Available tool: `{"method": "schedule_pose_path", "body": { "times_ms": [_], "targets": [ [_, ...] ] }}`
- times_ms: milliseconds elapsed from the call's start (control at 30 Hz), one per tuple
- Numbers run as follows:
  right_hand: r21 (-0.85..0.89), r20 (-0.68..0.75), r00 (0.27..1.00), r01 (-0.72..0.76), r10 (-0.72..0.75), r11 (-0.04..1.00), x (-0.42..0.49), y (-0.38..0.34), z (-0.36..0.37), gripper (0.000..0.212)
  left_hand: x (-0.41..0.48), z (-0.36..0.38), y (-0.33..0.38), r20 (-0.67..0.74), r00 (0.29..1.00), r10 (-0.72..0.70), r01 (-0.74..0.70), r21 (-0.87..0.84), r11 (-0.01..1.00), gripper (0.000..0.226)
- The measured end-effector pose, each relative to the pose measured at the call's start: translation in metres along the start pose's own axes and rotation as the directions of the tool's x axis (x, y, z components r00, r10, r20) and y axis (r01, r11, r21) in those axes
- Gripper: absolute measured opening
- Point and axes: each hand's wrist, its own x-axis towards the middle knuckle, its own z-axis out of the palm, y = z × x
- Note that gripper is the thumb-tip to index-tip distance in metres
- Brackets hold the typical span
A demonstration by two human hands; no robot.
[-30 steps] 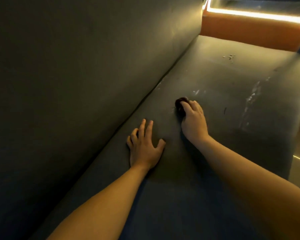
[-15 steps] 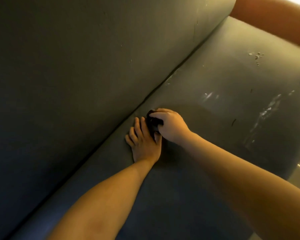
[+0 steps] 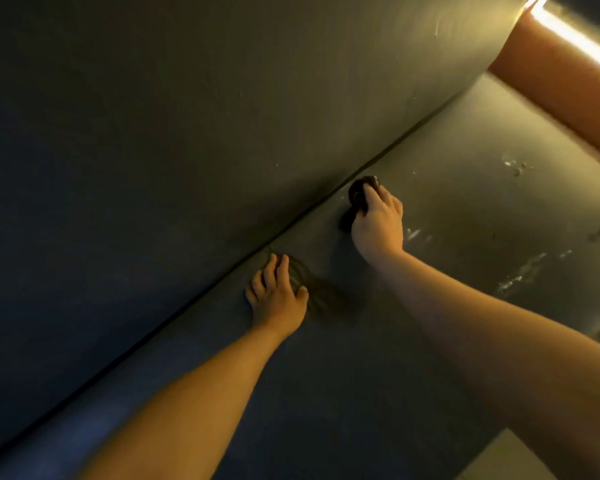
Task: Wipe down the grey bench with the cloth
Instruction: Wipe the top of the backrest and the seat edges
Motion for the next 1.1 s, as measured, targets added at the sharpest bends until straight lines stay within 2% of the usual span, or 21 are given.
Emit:
{"method": "schedule_pose_path", "body": {
  "times_ms": [133, 333, 400, 567, 733, 800, 833, 900, 967, 1000, 1033, 1100],
  "targets": [
    [-0.163, 0.217, 0.975, 0.079, -0.043, 0.983, 0.039, -0.002, 0.007, 0.054, 0.002, -0.007, 0.007, -0.006, 1.000, -0.021, 0.020, -0.060, 0.998, 0.072],
    [-0.237, 0.199, 0.970, 0.186, -0.140, 0.954, 0.042, -0.015, 0.033, 0.045, 0.004, -0.009, 0.008, -0.014, 0.998, -0.054, 0.051, -0.175, 0.983, 0.068],
    [-0.250, 0.240, 0.953, 0.244, -0.184, 0.937, 0.030, -0.015, 0.039, 0.044, 0.005, -0.010, 0.008, -0.011, 0.998, -0.064, 0.060, -0.221, 0.973, 0.068],
    [-0.205, 0.384, 0.871, 0.404, -0.306, 0.891, -0.029, -0.032, 0.081, 0.037, 0.006, -0.019, -0.007, -0.021, 0.999, -0.049, 0.037, -0.370, 0.928, 0.065],
    [-0.079, 0.533, 0.779, 0.434, -0.330, 0.897, -0.061, -0.026, 0.095, 0.032, -0.009, -0.019, -0.024, -0.019, 0.999, -0.034, 0.020, -0.512, 0.859, 0.072],
    [-0.094, 0.524, 0.760, 0.500, -0.385, 0.861, -0.065, -0.024, 0.089, 0.035, -0.014, -0.019, -0.029, -0.017, 1.000, 0.008, -0.015, -0.467, 0.884, 0.073],
    [-0.108, 0.468, 0.776, 0.525, -0.423, 0.845, -0.065, -0.023, 0.084, 0.039, -0.015, -0.020, -0.029, -0.009, 1.000, 0.029, -0.030, -0.440, 0.898, 0.075],
    [-0.108, 0.249, 0.867, 0.468, -0.432, 0.877, -0.055, -0.021, 0.072, 0.045, -0.014, -0.021, -0.029, 0.011, 0.999, 0.041, -0.033, -0.404, 0.914, 0.081],
    [-0.070, 0.020, 0.954, 0.301, -0.301, 0.951, -0.033, -0.017, 0.058, 0.046, -0.013, -0.020, -0.030, 0.021, 0.999, 0.039, -0.028, -0.382, 0.924, 0.084],
    [-0.038, -0.023, 0.977, 0.210, -0.211, 0.977, -0.021, -0.018, 0.051, 0.045, -0.012, -0.019, -0.031, 0.021, 0.999, 0.041, -0.030, -0.373, 0.927, 0.085],
    [-0.009, -0.008, 0.993, 0.114, -0.114, 0.993, -0.009, -0.018, 0.046, 0.046, -0.010, -0.019, -0.032, 0.021, 0.999, 0.043, -0.032, -0.365, 0.930, 0.086],
    [-0.003, 0.115, 0.993, -0.023, 0.023, 1.000, 0.007, -0.023, 0.046, 0.048, -0.006, -0.018, -0.035, 0.027, 0.999, 0.041, -0.029, -0.352, 0.936, 0.086]
  ]
}}
